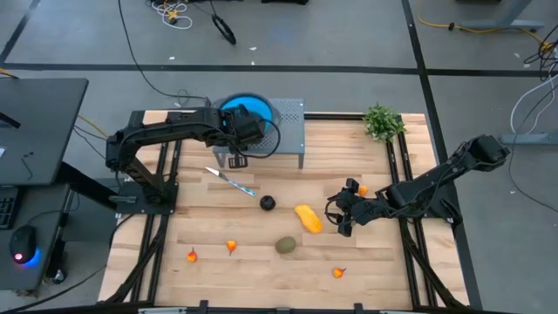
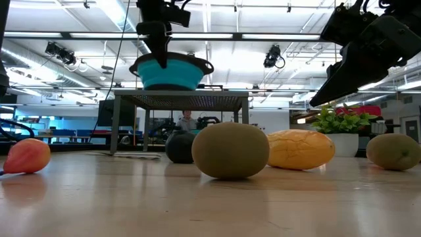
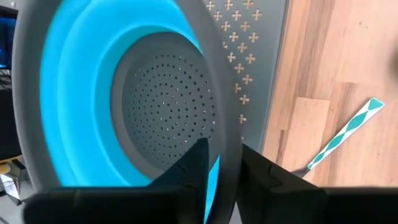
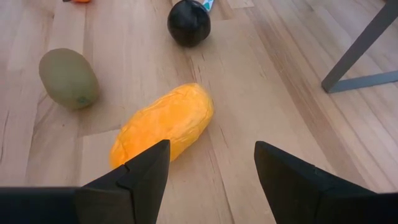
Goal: Pick & Place Fruit
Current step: Put the blue strainer bowl on top of the gray metal shelf
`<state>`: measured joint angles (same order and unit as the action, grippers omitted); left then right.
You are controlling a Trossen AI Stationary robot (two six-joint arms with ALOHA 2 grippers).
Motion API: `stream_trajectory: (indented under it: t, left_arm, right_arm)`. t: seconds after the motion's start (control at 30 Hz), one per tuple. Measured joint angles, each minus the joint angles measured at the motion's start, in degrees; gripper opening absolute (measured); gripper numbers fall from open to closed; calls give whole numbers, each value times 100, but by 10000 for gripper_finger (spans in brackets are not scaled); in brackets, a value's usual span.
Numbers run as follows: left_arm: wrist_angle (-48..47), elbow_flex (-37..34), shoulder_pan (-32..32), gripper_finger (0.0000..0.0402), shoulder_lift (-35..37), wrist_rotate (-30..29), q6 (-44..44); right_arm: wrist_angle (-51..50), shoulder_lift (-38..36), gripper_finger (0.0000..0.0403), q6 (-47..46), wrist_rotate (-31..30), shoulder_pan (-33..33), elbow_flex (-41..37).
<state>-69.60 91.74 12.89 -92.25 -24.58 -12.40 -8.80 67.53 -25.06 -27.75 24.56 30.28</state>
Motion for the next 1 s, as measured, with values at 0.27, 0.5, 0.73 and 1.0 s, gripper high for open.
stream_trajectory:
  t: [0.27,0.5,0.73,1.0]
  left_arm:
    - [-109,0,-112,130,0,-2,377]
    - [-505,-2,-134,190,0,-12,730]
    - [-501,8,-264,216,0,-451,723]
    - [-533,682,-562,217,2,-651,767]
  right_arm:
    - [-2,0,245,0,24,1,0]
    - [0,0,245,2,99,2,0]
    - [0,0,245,0,96,2,0]
    - [1,-1,245,1,92,0,0]
